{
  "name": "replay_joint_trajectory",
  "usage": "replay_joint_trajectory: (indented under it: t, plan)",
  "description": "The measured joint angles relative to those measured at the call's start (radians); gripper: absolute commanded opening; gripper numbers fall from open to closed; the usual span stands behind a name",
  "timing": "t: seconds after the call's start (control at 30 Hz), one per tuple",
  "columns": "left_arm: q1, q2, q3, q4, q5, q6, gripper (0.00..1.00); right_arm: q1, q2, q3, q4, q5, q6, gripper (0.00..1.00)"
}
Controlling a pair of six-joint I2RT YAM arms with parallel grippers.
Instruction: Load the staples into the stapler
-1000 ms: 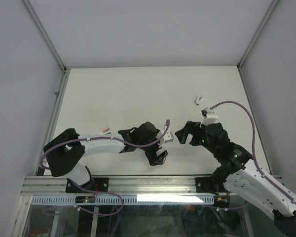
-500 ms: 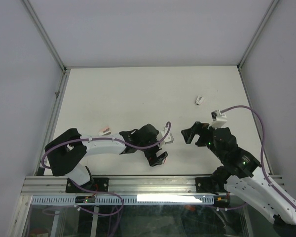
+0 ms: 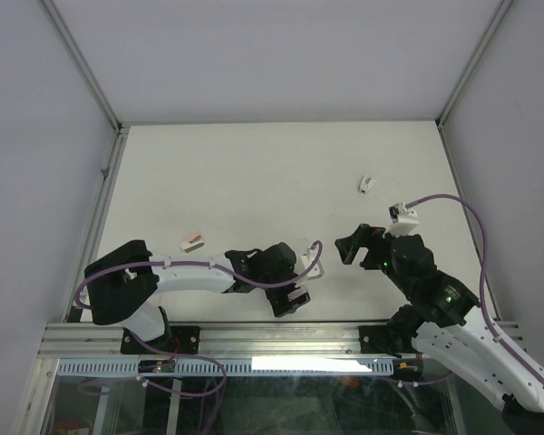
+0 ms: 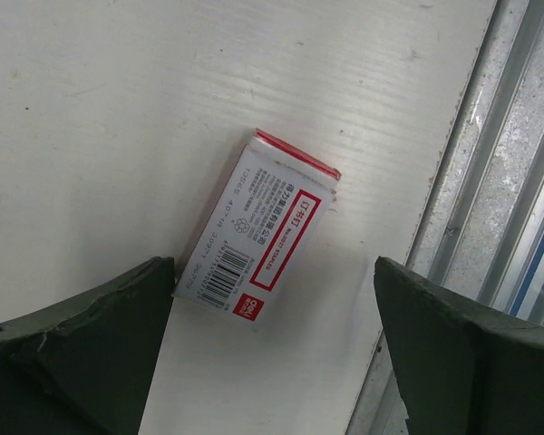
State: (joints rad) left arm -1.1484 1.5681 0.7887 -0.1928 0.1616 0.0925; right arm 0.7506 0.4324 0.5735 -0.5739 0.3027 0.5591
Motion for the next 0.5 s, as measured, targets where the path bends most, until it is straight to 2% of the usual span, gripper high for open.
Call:
replay_joint_trajectory:
  t: [0.3, 0.5]
  plan:
    - [-0.1, -0.002, 0.0, -0.025, -0.137, 0.005, 0.61, 0.0, 0.024, -0.002, 0.007, 0.006, 0.009, 0.95]
    - [-0.122, -0.004, 0.0, -0.031, -0.187, 0.003, 0.47, 0.0, 0.065, -0.047, 0.035, -0.006, 0.043, 0.95]
